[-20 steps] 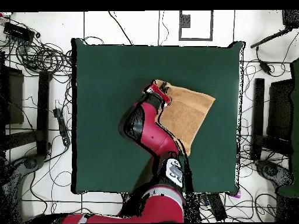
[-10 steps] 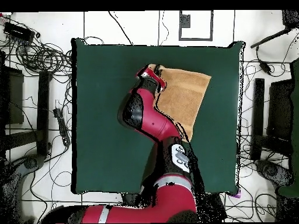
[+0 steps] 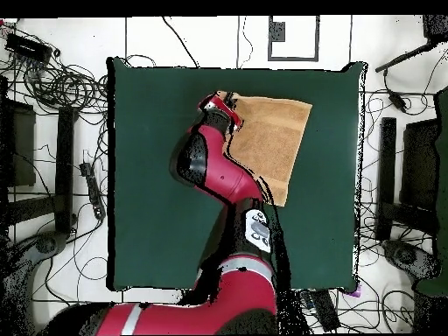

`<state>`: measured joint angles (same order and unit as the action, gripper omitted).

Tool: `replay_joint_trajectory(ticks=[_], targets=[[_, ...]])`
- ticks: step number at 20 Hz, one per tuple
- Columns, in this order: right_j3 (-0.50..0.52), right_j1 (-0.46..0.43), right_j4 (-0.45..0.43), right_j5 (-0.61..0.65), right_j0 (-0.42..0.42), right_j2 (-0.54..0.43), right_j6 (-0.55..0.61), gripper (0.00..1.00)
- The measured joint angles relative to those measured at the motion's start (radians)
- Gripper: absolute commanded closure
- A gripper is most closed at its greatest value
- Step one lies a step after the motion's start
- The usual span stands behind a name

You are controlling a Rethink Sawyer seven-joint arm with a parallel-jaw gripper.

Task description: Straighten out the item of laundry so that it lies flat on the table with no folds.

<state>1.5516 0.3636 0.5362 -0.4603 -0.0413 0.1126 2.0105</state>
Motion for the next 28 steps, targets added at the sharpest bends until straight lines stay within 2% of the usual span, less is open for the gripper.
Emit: replay_joint_trajectory(ticks=[6, 13, 14, 28], targets=[[-0.020, -0.053, -0.004, -0.001, -0.040, 0.077, 0.000, 1.00], [-0.037, -0.074, -0.027, -0.001, -0.032, 0.109, 0.000, 1.00], [-0.040, -0.075, -0.033, -0.001, -0.030, 0.113, 0.000, 0.00], [-0.056, -0.052, -0.037, -0.001, -0.042, 0.137, 0.000, 0.00]])
